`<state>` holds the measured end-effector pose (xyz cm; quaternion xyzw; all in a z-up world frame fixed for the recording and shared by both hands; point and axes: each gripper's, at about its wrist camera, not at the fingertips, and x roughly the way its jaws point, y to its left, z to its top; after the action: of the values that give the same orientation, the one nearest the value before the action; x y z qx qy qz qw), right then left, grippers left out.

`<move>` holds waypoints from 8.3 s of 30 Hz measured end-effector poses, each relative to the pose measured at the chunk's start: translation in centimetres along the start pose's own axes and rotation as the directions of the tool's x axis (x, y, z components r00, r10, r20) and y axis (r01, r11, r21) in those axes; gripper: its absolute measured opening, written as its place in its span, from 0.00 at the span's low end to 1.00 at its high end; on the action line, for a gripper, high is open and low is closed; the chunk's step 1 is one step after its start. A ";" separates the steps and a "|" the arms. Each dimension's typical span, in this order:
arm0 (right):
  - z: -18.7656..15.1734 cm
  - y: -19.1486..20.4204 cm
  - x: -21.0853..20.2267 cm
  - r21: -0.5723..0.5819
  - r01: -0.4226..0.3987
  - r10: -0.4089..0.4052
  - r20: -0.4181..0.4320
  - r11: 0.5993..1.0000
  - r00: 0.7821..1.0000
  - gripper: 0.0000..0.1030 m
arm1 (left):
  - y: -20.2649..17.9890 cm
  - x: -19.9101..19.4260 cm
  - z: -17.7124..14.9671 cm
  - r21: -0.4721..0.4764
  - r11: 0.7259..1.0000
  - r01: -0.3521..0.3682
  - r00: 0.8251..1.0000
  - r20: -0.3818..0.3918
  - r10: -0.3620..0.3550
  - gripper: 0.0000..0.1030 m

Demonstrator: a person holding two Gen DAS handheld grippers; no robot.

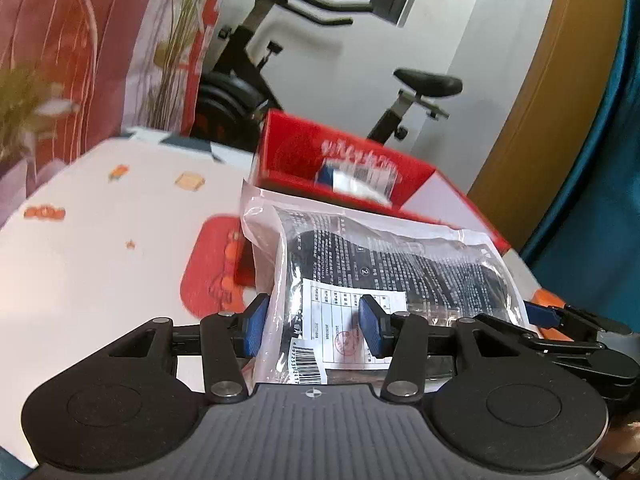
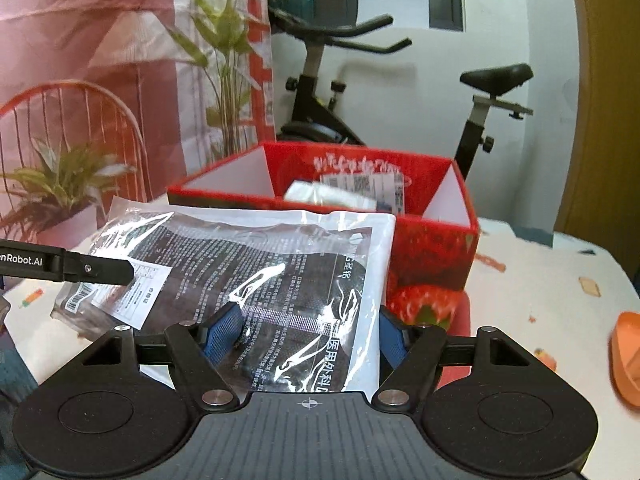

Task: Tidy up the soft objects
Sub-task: 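Grasp the black printed bag with the left gripper while the right gripper grips its other edge, then lift the black printed bag with both grippers and lower it into the red box, then open both grippers and move them back to the grey knit cloth, then grasp the grey knit cloth with the left gripper while the right gripper grips its other end, then lift the grey cloth with both grippers and lower it into the red box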

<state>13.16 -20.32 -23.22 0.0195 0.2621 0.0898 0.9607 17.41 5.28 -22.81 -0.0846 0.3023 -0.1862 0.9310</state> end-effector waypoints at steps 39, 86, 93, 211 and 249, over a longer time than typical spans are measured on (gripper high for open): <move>14.9 -9.6 19.5 0.174 0.046 -0.010 -0.202 0.984 0.979 0.63 | -0.2 16.9 14.7 0.051 0.999 -0.003 0.996 -0.085 0.008 0.47; 2.2 -4.3 0.9 0.300 0.055 -0.034 -0.075 0.952 0.997 1.00 | -3.2 1.8 1.8 0.237 0.971 0.006 0.998 -0.057 0.008 1.00; -2.3 -2.9 0.3 0.261 0.100 -0.058 -0.164 0.960 0.985 1.00 | -0.2 2.8 -1.5 -0.010 0.999 -0.051 0.990 -0.133 0.050 1.00; -5.6 -3.3 -0.2 0.227 -0.031 0.050 -0.076 0.973 0.996 0.21 | 1.2 3.5 -3.8 0.072 0.989 -0.130 0.980 -0.142 0.139 0.15; 9.5 -8.3 10.1 0.119 0.002 0.010 -0.100 0.993 0.995 0.20 | -6.6 13.0 11.0 0.338 0.937 -0.087 0.981 -0.133 0.139 0.14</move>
<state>27.88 -26.54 -20.76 0.0725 0.3151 0.0768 0.9432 31.68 -5.47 -19.11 0.1050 0.3425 -0.1865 0.9148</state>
